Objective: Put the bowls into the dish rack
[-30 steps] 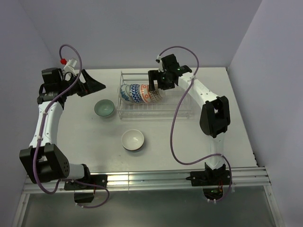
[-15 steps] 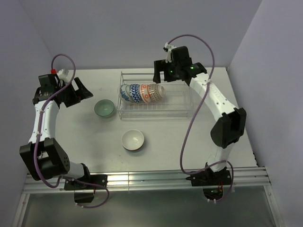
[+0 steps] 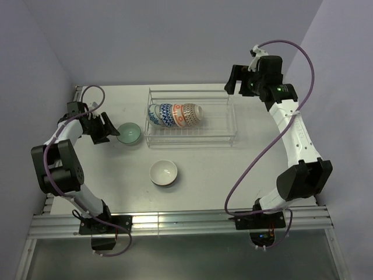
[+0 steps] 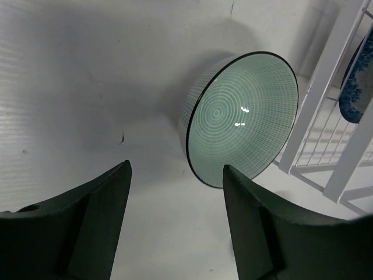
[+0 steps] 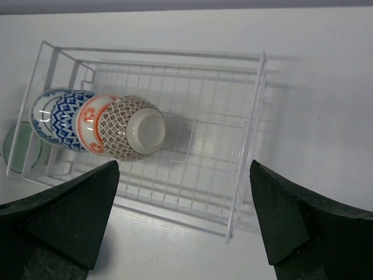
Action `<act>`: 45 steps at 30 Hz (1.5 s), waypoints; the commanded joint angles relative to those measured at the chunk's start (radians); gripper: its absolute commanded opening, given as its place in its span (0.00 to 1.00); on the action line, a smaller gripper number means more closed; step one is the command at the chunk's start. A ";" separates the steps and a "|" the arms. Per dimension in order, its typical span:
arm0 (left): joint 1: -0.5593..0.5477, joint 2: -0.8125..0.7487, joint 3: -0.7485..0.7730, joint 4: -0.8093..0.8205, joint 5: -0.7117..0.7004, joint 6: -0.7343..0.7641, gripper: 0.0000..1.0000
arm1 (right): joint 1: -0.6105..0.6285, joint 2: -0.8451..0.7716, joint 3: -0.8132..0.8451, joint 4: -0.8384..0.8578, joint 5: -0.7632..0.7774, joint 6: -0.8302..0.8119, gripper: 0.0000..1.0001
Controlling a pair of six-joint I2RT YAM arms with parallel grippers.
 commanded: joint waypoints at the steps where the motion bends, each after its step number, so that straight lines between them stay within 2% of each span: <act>1: -0.042 0.021 0.009 0.094 -0.012 -0.011 0.68 | -0.011 -0.083 -0.054 0.024 -0.011 -0.030 1.00; 5: -0.088 0.075 0.026 0.102 -0.069 -0.018 0.62 | -0.011 -0.166 -0.116 0.015 0.012 -0.047 1.00; 13: -0.091 0.173 0.072 0.095 -0.124 -0.022 0.40 | -0.011 -0.223 -0.176 -0.034 -0.002 -0.062 1.00; 17: -0.092 0.190 0.075 0.102 -0.115 -0.025 0.21 | -0.009 -0.244 -0.199 -0.034 -0.024 -0.050 1.00; 19: -0.089 0.195 0.080 0.080 -0.100 -0.034 0.15 | -0.011 -0.260 -0.220 -0.025 -0.034 -0.041 1.00; 21: -0.080 0.196 0.086 0.060 -0.060 -0.041 0.03 | -0.008 -0.269 -0.242 -0.008 -0.059 -0.018 1.00; 22: -0.077 0.193 0.086 0.056 -0.052 -0.044 0.00 | -0.009 -0.272 -0.246 -0.003 -0.067 -0.010 1.00; 27: -0.034 0.129 0.086 0.013 0.033 -0.033 0.00 | 0.012 -0.277 -0.263 0.015 -0.094 0.007 1.00; 34: 0.004 -0.168 0.068 0.037 0.055 0.004 0.00 | 0.046 -0.297 -0.276 0.084 -0.162 0.030 1.00; 38: 0.001 -0.270 0.106 0.039 0.078 -0.021 0.00 | 0.072 -0.275 -0.254 0.093 -0.206 0.042 1.00; 41: -0.034 -0.302 0.173 0.025 0.093 -0.028 0.00 | 0.078 -0.278 -0.243 0.116 -0.264 0.054 1.00; 44: -0.104 -0.318 0.224 0.065 0.104 -0.057 0.00 | 0.076 -0.296 -0.239 0.138 -0.321 0.045 1.00; 45: -0.159 -0.319 0.242 0.081 0.085 -0.068 0.00 | 0.076 -0.303 -0.237 0.147 -0.365 0.044 1.00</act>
